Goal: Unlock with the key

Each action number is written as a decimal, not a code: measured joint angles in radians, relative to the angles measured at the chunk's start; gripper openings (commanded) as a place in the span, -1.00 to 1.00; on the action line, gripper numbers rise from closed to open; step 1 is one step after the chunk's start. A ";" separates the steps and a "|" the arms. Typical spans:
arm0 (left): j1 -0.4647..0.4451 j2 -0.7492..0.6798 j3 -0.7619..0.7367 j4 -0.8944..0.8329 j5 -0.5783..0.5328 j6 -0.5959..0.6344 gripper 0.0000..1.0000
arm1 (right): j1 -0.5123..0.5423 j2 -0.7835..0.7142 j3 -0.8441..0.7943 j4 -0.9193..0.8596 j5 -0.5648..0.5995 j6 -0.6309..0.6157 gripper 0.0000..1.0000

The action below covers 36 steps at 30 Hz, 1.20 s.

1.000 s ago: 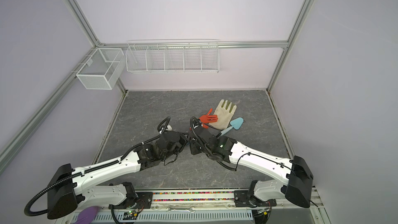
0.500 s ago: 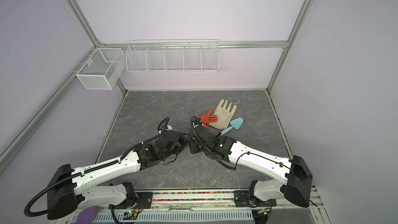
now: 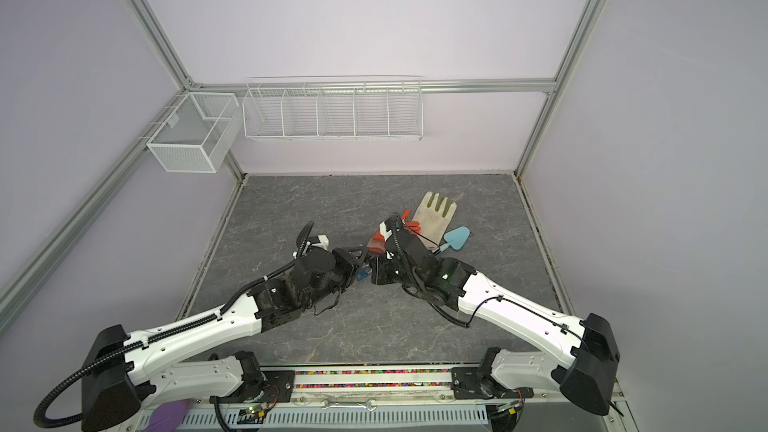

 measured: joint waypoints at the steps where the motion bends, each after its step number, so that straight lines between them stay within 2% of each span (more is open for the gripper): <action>1: 0.000 0.000 0.000 0.007 -0.002 0.003 -1.00 | -0.008 -0.003 0.000 0.004 -0.014 0.007 -0.86; 17: 0.006 -0.046 0.000 0.045 -0.040 0.053 -1.00 | -0.068 -0.022 -0.026 0.133 -0.175 0.156 -0.87; 29: 0.003 -0.116 0.000 0.011 -0.058 0.105 -1.00 | -0.062 -0.032 -0.026 0.179 -0.210 0.152 -0.86; 36: -0.014 -0.144 0.007 -0.059 -0.053 0.168 -1.00 | -0.052 -0.065 -0.027 0.193 -0.206 0.106 -0.57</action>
